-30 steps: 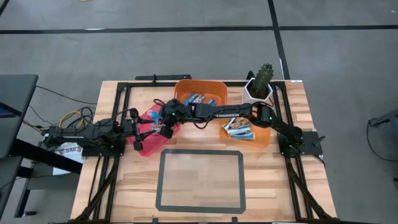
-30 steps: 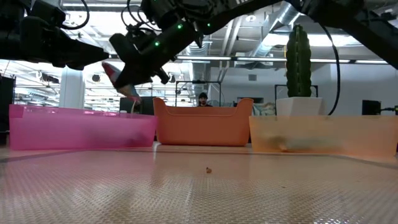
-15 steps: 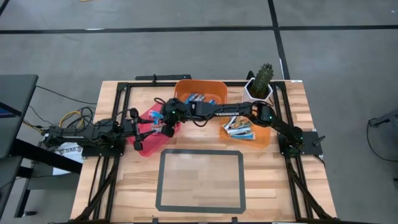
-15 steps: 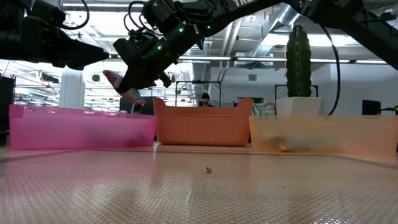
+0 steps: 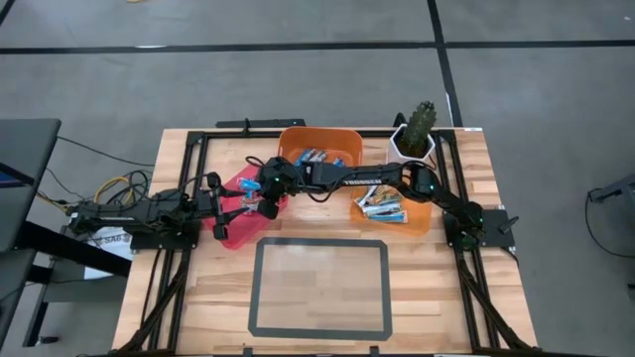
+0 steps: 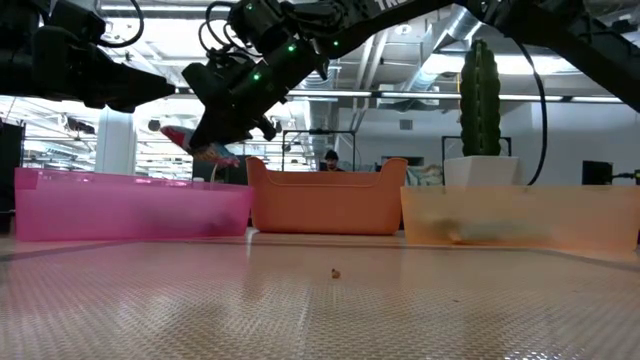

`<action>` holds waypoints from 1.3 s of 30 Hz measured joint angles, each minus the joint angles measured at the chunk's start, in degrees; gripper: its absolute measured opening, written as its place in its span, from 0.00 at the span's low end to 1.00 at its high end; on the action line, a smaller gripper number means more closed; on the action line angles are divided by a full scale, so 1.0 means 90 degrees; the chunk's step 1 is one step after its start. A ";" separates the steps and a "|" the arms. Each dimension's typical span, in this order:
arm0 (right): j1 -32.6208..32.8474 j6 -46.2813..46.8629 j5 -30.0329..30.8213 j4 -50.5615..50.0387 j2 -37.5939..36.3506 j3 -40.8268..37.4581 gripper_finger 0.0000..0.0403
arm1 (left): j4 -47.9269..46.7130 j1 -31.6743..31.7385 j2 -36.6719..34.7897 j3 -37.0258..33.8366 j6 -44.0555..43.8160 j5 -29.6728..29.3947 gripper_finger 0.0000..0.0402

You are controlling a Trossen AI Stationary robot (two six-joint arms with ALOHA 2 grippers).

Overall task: Pick and place Granola Bars by type
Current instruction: Put the red granola bar into the red bin, then return to Home Position

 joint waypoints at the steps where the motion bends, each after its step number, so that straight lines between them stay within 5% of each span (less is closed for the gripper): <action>1: 0.0000 0.0000 0.0002 -0.0008 0.0000 0.0000 0.17 | 0.0000 0.0000 0.0000 0.0001 0.0001 0.0000 0.48; 25: -0.0041 -0.0185 -0.0132 -0.0165 -0.0007 -0.0002 0.18 | 0.0000 -0.0001 0.0000 0.0000 0.0000 -0.0001 0.48; 39: -0.0041 -0.0129 0.0225 -0.0146 -0.0010 -0.0005 0.55 | 0.0000 -0.0001 0.0000 0.0000 0.0000 -0.0001 0.48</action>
